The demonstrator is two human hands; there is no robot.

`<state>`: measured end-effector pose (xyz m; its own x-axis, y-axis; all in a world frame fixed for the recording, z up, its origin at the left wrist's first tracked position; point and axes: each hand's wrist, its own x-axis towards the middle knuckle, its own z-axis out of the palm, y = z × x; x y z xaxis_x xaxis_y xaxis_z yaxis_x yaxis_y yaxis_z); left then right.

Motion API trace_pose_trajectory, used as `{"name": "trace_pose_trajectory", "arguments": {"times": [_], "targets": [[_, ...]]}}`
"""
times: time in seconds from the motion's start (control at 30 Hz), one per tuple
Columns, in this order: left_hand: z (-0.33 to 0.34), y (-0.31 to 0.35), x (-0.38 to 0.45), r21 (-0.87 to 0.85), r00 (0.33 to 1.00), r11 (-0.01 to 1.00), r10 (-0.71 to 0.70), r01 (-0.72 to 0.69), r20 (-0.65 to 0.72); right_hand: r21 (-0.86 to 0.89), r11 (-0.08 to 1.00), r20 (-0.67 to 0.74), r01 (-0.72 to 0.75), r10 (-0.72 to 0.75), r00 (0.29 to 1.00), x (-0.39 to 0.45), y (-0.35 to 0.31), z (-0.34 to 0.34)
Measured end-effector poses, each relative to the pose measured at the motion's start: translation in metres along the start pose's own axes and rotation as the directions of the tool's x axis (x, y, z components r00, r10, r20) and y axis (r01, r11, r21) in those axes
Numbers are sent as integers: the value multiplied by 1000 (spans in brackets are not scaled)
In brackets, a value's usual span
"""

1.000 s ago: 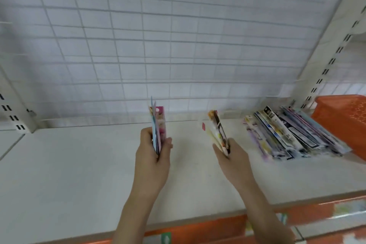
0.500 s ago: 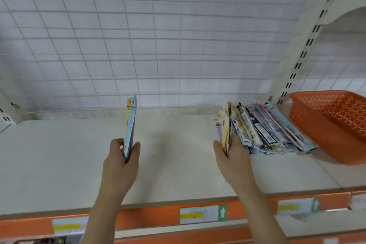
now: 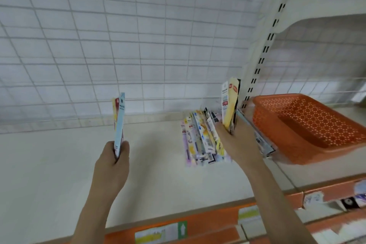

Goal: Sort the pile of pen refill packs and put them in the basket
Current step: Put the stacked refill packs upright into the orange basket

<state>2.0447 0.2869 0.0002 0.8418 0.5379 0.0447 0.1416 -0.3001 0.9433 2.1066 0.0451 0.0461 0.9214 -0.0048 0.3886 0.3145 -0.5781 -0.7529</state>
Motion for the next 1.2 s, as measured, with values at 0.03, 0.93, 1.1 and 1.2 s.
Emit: {"name": "trace_pose_trajectory", "arguments": {"times": [0.03, 0.93, 1.1, 1.2], "targets": [[7, 3, -1, -3, 1000, 1000, -6, 6, -6, -2, 1000, 0, 2, -2, 1000, 7, 2, -11], [218, 103, -131, 161, 979, 981, 137, -112, -153, -572, 812, 467, -118, 441, 766, 123, 215, -228], [234, 135, -130, 206, 974, 965, 192, -165, -121, -613, 790, 378, 23, 268, 886, 133, 223, -243], [247, 159, -126, 223, 976, 957, 206, -186, -68, -550, 835, 226, 12, 135, 965, 139, 233, -260]]}}
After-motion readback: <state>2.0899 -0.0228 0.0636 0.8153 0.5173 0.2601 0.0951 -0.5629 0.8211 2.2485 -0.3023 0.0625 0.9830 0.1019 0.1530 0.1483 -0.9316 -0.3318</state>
